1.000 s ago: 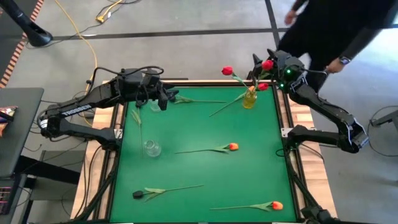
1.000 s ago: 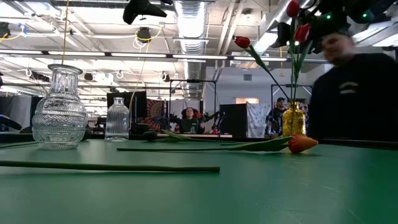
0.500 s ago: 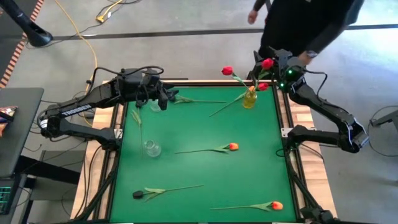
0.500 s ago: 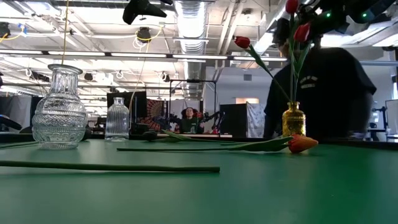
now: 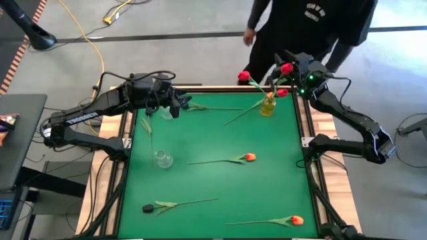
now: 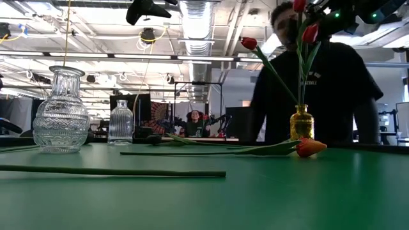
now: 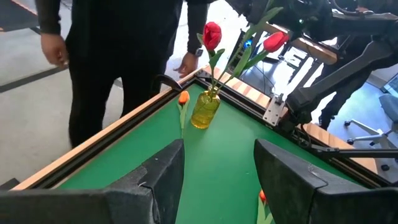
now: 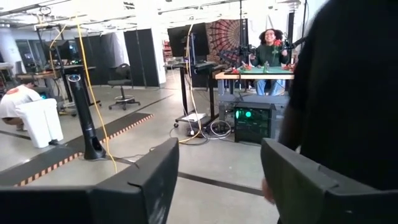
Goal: Sort flowers into vase by color
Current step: Put the red flower into the yellow vase, then put the middle orange flower into the top transparent vase
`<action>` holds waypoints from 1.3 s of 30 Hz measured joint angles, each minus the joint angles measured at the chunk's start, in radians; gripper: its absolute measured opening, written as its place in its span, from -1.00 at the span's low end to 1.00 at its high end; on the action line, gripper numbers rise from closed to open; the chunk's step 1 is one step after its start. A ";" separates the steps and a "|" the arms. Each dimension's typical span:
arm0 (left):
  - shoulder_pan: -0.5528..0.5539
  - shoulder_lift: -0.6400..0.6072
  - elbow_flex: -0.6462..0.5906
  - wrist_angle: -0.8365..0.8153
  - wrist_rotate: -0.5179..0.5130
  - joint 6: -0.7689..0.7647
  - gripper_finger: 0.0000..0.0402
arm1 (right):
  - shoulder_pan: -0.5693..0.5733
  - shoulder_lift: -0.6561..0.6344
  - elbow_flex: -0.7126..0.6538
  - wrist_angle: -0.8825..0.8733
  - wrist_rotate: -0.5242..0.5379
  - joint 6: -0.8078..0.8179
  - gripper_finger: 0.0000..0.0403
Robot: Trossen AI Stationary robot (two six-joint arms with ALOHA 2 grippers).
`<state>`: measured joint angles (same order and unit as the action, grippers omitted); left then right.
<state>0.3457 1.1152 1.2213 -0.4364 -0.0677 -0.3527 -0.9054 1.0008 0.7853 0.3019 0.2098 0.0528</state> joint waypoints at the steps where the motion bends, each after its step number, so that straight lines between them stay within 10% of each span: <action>1: 0.000 0.000 0.000 0.000 0.000 0.000 -0.10 | 0.000 0.000 0.000 0.000 0.000 0.000 0.20; 16: 0.000 0.000 0.000 0.000 0.000 0.001 -0.10 | 0.000 0.000 0.000 0.006 -0.007 -0.001 -0.84; 39: 0.000 0.000 0.000 0.000 0.000 0.002 -0.10 | 0.000 0.000 0.000 0.024 -0.025 -0.001 0.59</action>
<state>0.3457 1.1150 1.2217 -0.4366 -0.0680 -0.3511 -0.9054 1.0008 0.7853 0.3255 0.1848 0.0521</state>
